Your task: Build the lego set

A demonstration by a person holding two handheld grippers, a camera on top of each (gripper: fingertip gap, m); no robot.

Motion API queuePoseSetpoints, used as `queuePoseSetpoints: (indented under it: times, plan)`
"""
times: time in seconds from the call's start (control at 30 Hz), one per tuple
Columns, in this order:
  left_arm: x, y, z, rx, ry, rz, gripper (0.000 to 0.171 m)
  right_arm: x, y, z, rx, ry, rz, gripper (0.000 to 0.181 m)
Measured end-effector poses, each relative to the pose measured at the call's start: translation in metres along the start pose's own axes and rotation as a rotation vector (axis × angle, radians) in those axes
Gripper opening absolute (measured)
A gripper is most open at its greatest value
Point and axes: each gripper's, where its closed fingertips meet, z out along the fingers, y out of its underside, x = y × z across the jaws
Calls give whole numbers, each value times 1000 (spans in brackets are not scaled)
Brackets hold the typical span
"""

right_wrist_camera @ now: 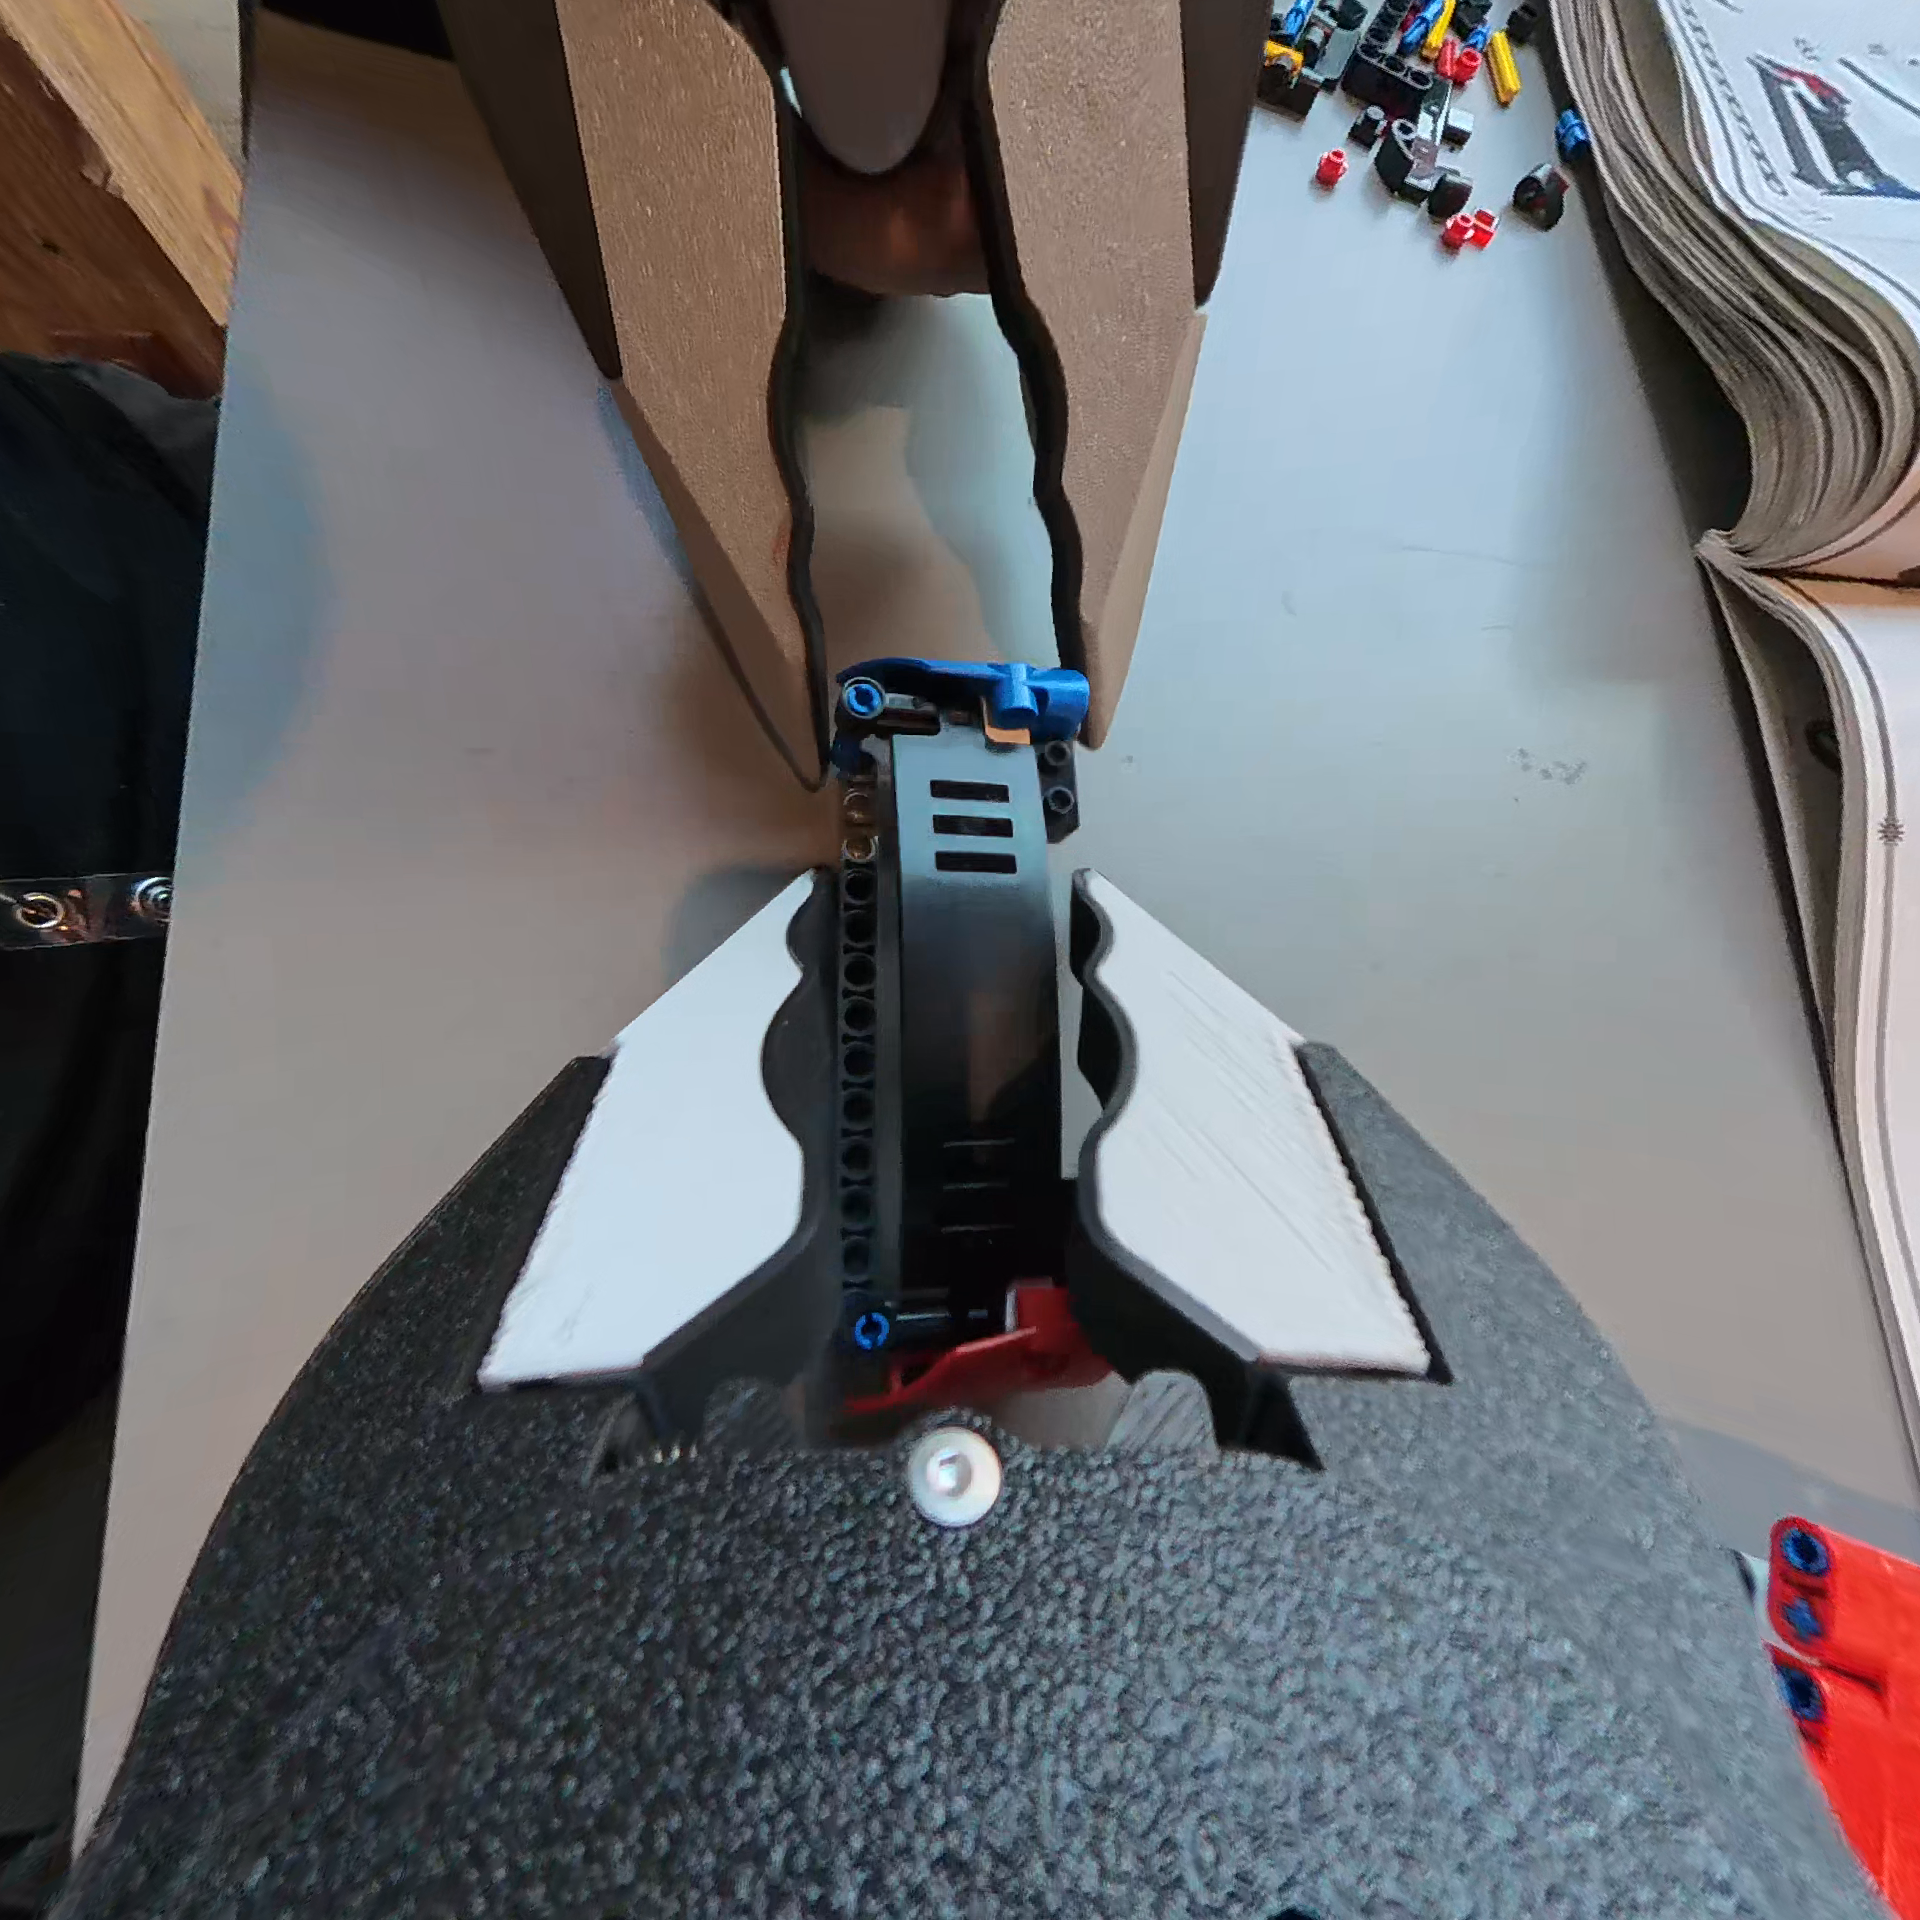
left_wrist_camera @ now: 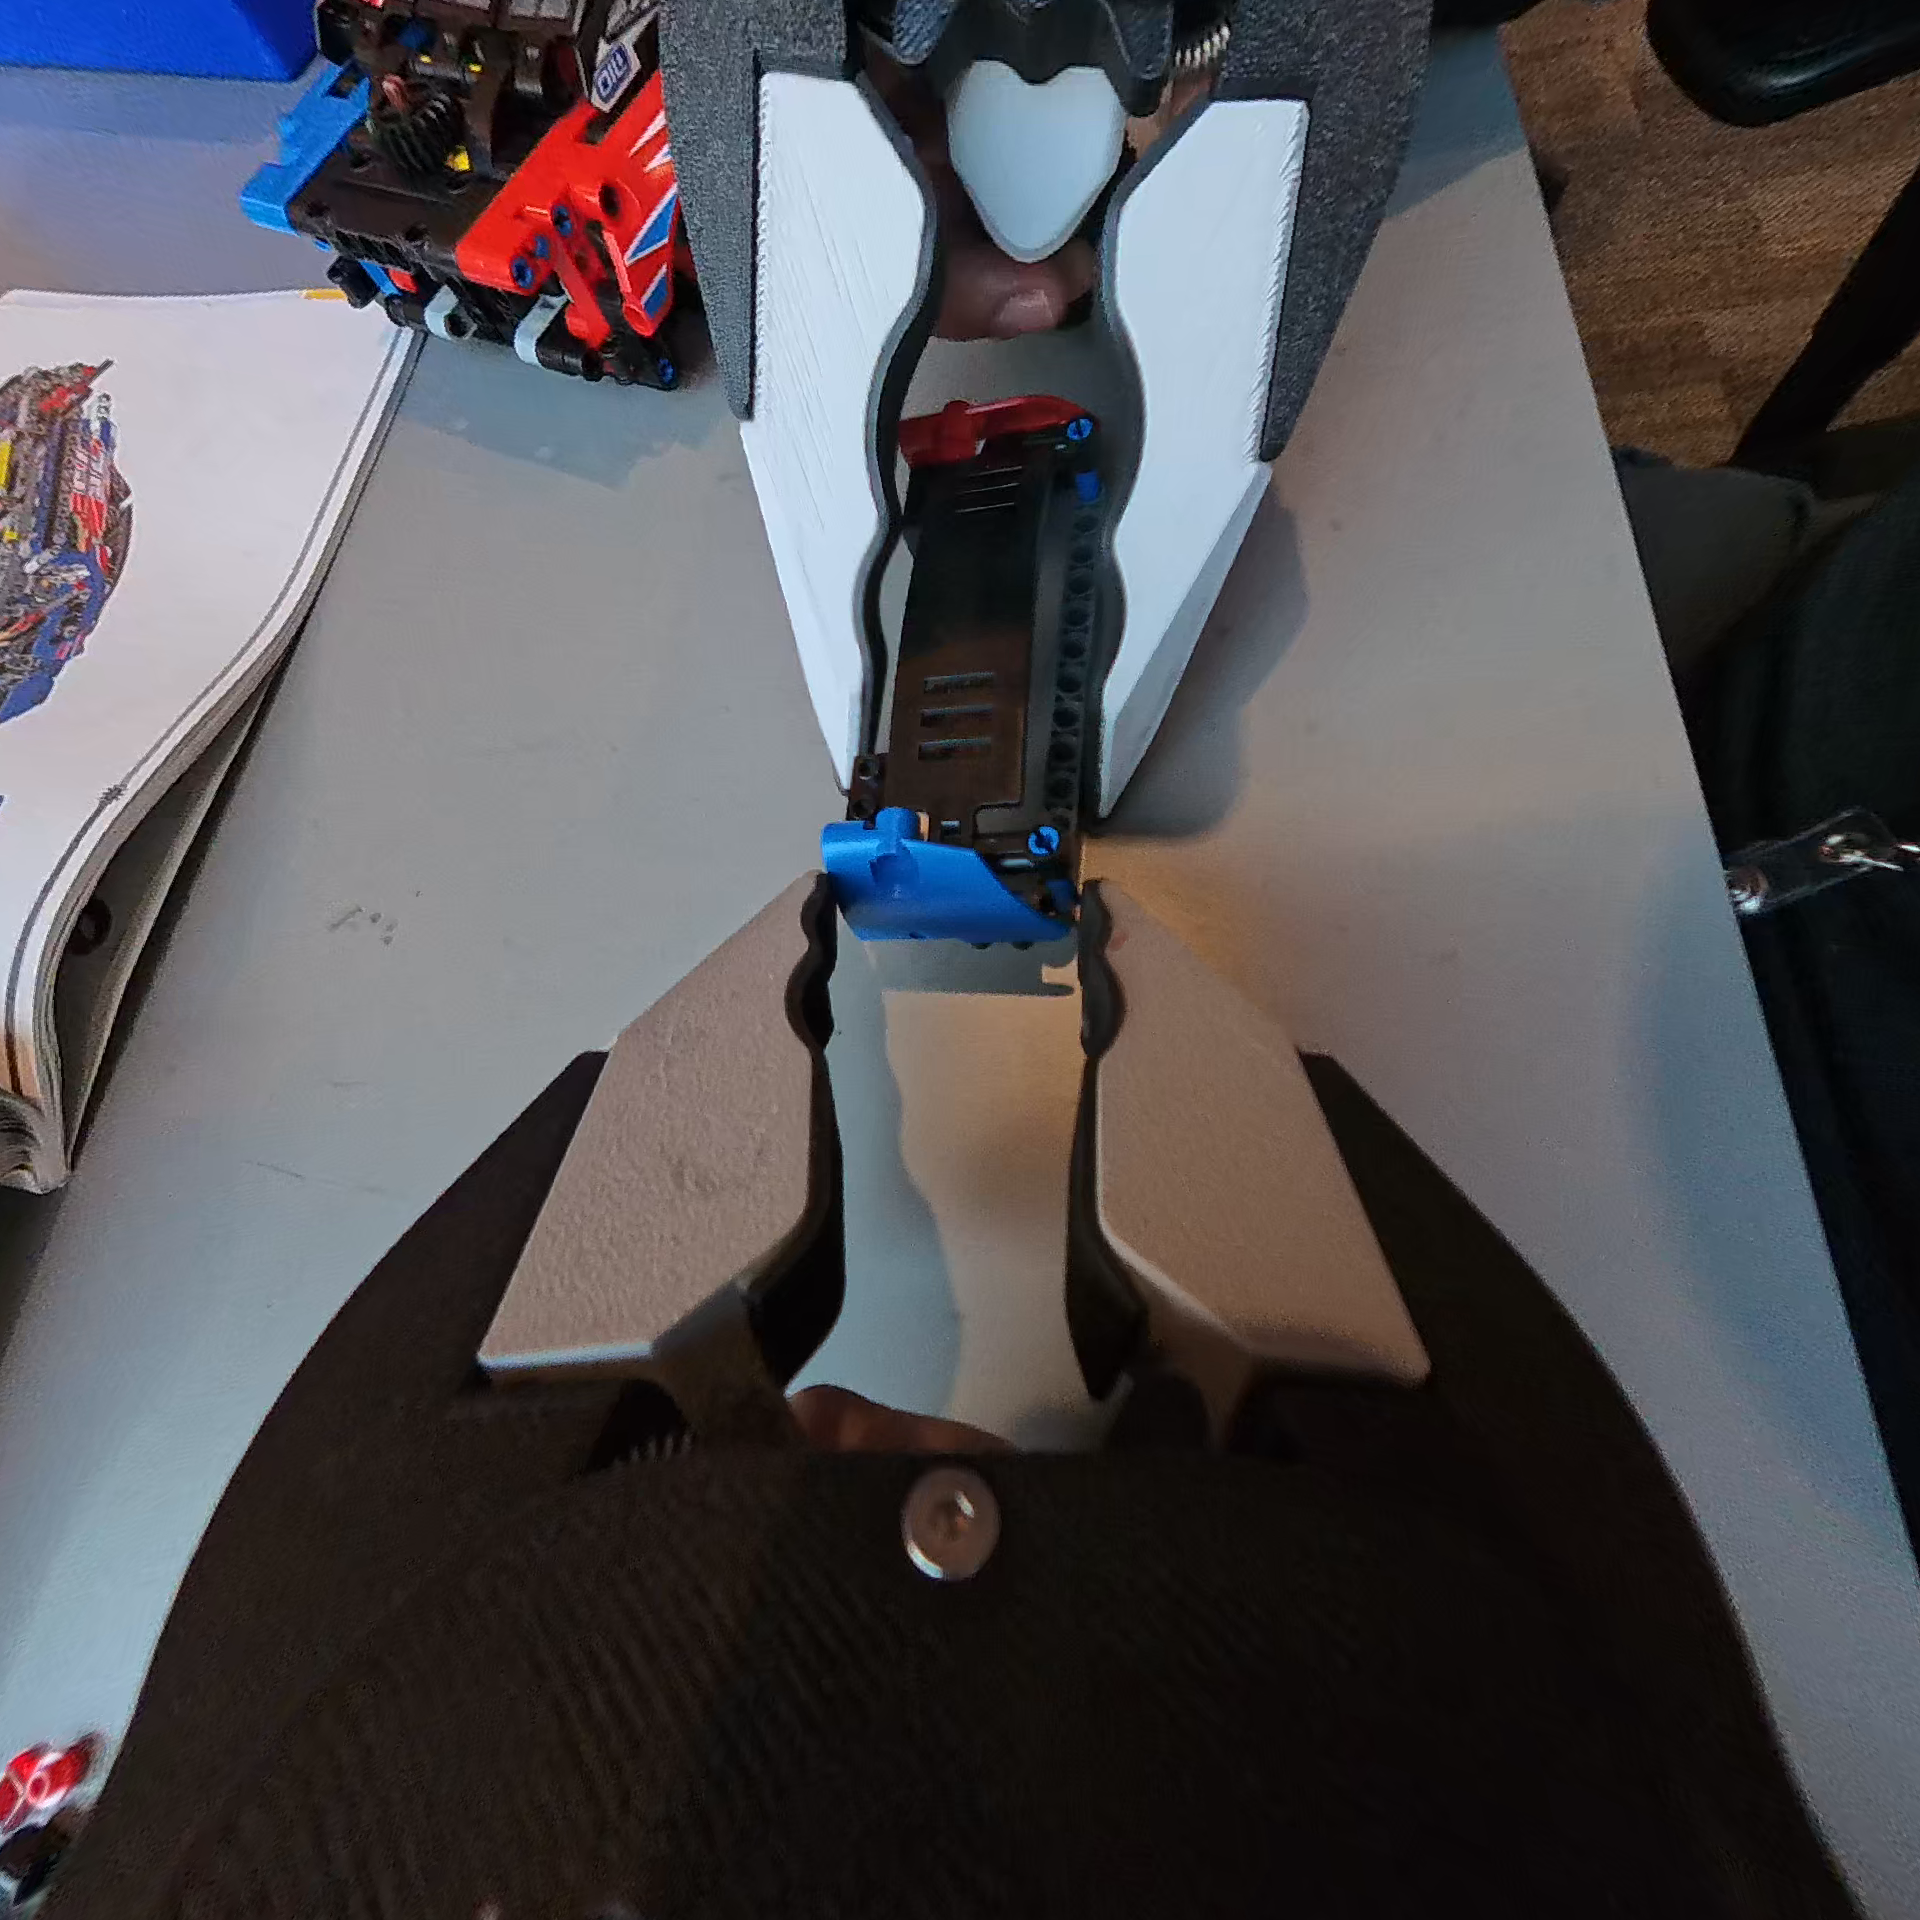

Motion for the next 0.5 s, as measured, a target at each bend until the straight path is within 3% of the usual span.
queuePoseSetpoints:
  times: [0.1,0.2,0.33,0.43,0.5]
  plan:
    - [-5,0,-7,6,5,-22,50,3,1,-2,3,12,-5,43]
    - [-11,-2,-15,28,0,-28,40,3,2,-5,12,9,4,43]
    - [-17,-5,-15,17,-17,-38,50,4,2,-6,19,-4,21,41]
    - [-13,-17,-16,34,-27,50,43,2,3,-5,10,-13,14,35]
    - [-1,-27,-22,62,-22,197,20,2,4,-5,7,-13,11,35]
